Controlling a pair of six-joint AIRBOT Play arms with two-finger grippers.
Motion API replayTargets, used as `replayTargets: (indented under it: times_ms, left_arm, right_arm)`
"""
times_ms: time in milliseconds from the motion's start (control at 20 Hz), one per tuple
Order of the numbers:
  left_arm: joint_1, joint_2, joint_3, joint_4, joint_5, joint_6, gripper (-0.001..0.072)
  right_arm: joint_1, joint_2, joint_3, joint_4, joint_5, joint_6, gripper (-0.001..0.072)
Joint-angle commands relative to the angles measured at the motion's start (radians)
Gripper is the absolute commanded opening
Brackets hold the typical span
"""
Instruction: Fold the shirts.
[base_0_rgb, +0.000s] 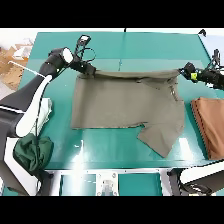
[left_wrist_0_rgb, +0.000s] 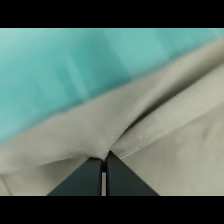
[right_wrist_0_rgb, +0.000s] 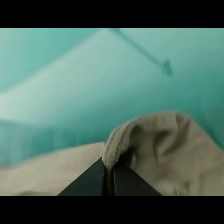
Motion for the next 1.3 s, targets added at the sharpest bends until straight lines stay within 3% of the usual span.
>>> replayTargets:
  times_ms: [0, 150, 400, 650, 850, 1200, 1250]
  left_arm:
    - [0.0, -0.009, 0.01, 0.055, -0.224, 0.073, 0.002]
    - [0.0, -0.009, 0.061, 0.127, -0.38, 0.074, 0.002]
    - [0.0, -0.01, 0.103, 0.118, -0.546, 0.091, 0.002]
    - [-0.003, -0.044, 0.102, 0.01, -0.55, 0.09, 0.002]
    - [-0.015, -0.097, 0.101, 0.007, -0.605, 0.073, 0.002]
    - [-0.015, -0.117, 0.1, 0.005, -0.589, 0.004, 0.0023]
    - [-0.015, -0.117, 0.1, 0.005, -0.596, -0.011, 0.0224]
  right_arm:
    - [-0.025, 0.017, 0.025, -0.221, 0.167, 0.074, 0.0018]
    - [-0.038, 0.053, 0.024, -0.378, 0.249, 0.145, 0.0018]
    - [-0.038, 0.055, -0.003, -0.422, 0.295, 0.149, 0.0018]
    - [-0.038, 0.055, -0.062, -0.48, 0.292, 0.153, 0.0019]
    - [-0.038, 0.052, -0.082, -0.51, 0.28, 0.164, 0.0019]
    - [-0.035, 0.051, -0.111, -0.51, 0.282, 0.165, 0.0026]
    - [-0.035, 0.053, -0.109, -0.51, 0.285, 0.165, 0.0194]
